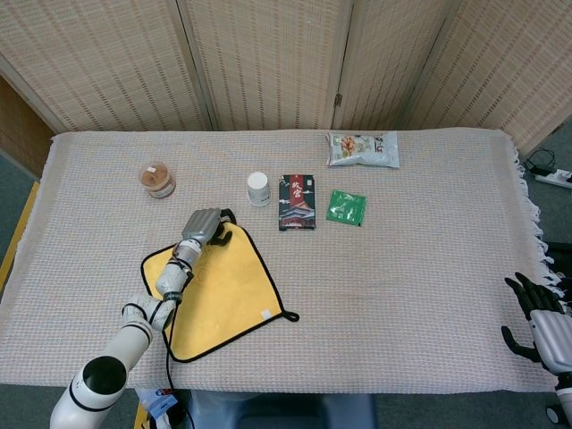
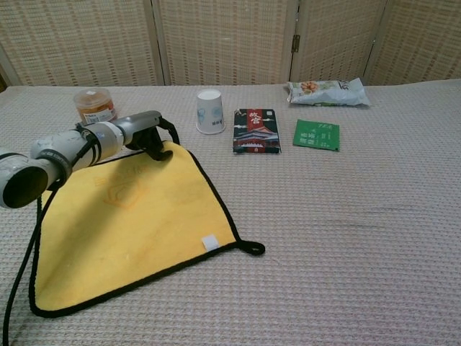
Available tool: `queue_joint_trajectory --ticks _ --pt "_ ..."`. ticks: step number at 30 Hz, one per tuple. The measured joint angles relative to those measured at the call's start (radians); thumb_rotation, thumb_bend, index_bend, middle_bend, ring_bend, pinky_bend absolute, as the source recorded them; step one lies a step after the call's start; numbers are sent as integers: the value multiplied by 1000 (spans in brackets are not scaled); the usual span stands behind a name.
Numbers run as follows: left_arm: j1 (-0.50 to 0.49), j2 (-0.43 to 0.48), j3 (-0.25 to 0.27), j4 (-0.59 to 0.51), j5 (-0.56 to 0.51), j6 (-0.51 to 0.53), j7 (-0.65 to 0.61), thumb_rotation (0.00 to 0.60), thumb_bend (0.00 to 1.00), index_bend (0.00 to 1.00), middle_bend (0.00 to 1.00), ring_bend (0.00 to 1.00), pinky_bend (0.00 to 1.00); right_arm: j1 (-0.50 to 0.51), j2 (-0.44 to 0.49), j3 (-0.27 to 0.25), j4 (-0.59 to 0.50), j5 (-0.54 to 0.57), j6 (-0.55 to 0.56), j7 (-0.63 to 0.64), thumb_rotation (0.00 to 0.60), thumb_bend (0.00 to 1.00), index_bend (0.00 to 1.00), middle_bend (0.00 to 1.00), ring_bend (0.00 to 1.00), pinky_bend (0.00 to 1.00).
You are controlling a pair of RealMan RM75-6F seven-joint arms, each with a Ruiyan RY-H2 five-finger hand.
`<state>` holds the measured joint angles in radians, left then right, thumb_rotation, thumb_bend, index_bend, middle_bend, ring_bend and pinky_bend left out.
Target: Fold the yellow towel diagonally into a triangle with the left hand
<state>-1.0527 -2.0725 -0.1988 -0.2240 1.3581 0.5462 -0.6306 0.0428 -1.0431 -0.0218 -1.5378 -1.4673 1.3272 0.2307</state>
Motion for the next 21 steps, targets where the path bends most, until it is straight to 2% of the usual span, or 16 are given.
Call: queue_joint_trajectory --ticks 12,18,21 --pt "21 2 16 -15 17 89 6 600 510 575 1000 1000 1000 4 -1 -3 -2 -8 -6 -1 600 492 0 0 0 0" --pt "67 21 36 -84 40 220 29 600 510 575 1000 1000 1000 0 3 -6 -8 -25 11 3 600 492 0 0 0 0" --pt "111 42 47 -153 52 313 63 600 511 575 1000 1000 1000 -5 7 -10 -13 -40 25 6 600 492 0 0 0 0"
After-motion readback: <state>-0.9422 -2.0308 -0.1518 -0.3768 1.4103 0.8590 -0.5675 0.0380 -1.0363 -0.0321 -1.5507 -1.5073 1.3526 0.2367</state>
